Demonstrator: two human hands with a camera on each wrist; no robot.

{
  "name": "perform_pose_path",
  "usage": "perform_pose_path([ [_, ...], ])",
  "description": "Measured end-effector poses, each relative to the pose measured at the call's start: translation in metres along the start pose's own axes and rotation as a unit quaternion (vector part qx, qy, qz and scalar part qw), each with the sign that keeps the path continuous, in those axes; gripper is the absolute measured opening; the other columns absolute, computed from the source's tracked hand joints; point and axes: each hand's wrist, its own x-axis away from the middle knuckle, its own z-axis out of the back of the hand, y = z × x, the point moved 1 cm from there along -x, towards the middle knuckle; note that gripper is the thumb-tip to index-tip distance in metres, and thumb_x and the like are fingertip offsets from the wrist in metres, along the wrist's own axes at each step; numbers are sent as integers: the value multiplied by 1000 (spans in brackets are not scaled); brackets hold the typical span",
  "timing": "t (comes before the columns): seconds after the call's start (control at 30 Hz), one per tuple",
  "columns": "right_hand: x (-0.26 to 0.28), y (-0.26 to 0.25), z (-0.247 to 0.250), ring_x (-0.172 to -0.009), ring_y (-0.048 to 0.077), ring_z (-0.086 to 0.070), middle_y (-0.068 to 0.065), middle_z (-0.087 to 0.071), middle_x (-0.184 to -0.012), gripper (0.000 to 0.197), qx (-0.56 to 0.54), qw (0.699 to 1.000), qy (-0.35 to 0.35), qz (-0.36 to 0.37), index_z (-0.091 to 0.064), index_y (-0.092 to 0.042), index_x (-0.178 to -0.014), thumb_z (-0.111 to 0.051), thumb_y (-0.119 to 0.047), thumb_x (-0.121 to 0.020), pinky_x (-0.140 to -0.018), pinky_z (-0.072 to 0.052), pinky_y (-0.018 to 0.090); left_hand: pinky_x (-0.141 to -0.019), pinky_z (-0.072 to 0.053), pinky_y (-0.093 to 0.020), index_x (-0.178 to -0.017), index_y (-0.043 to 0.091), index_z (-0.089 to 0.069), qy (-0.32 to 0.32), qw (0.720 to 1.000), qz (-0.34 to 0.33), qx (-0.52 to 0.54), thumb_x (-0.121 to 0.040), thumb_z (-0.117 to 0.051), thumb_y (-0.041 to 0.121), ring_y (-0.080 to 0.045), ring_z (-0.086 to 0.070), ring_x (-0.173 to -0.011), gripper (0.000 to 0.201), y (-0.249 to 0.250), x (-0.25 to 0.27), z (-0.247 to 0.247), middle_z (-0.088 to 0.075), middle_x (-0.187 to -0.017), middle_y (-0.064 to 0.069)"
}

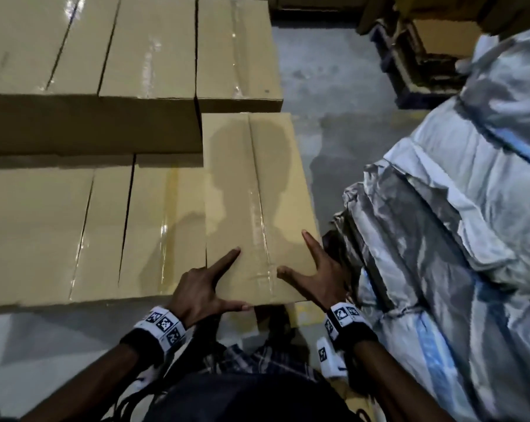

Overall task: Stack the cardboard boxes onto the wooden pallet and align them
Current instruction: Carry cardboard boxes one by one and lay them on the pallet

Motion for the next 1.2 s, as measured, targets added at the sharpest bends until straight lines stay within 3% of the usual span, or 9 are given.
perform_pose_path([
  [0.13, -14, 20, 10, -142, 6, -45, -18, -48, -155, 106, -15, 999, -5, 28, -36, -50, -154, -74, -87, -62, -115, -43, 38, -89, -56, -35, -152, 69, -2, 27, 999, 19, 6, -55, -60, 101, -28, -71, -99, 118, 17, -1, -11, -76, -113, -7],
  [0.33, -22, 22, 14, -138, 10, -50, -13, -53, -152, 103, -18, 998, -7, 61, -40, -48, -154, -67, -91, -64, -113, -46, 36, -99, -54, -32, -155, 64, -7, 34, 998, 37, 31, -57, -73, 92, -25, -63, -126, 122, 26, 7, -13, -60, -147, 0],
  [0.43, -23, 20, 8, -139, 14, -50, -12, -53, -153, 102, -9, 998, -2, 54, -35, -51, -154, -63, -93, -66, -112, -43, 34, -101, -52, -30, -156, 63, -11, 30, 998, 37, 32, -57, -77, 89, -23, -59, -131, 122, 23, 3, -5, -52, -154, 7],
  [0.57, -25, 18, 2, -140, 16, -49, -12, -50, -155, 94, -5, 999, 9, 46, -33, -49, -156, -63, -86, -74, -110, -38, 31, -98, -53, -32, -154, 66, -10, 22, 999, 33, 24, -56, -75, 91, -22, -64, -123, 121, 16, -7, 6, -56, -150, 5],
  [0.67, -26, 14, 0, -138, 16, -50, -11, -52, -153, 94, -1, 999, 18, 51, -34, -49, -156, -61, -87, -74, -109, -41, 32, -100, -52, -34, -156, 63, -12, 22, 999, 25, 13, -57, -72, 92, -24, -61, -127, 120, 11, -10, 11, -57, -150, 4],
  [0.83, -29, 6, -2, -137, 15, -52, -12, -54, -152, 91, -2, 998, 31, 56, -39, -47, -154, -60, -87, -75, -110, -43, 32, -92, -56, -37, -155, 65, -4, -3, 1000, 18, 4, -51, -81, 85, -25, -65, -114, 130, 0, -8, 9, -67, -136, -4],
  [1.2, -36, -2, -15, -138, 20, -52, -7, -53, -153, 90, 6, 998, 34, 61, -36, -46, -155, -55, -87, -77, -110, -44, 36, -105, -51, -33, -158, 59, -12, 10, 999, -13, 30, -57, -89, 69, -23, -58, -132, 128, -16, -15, 22, -55, -152, 0],
])
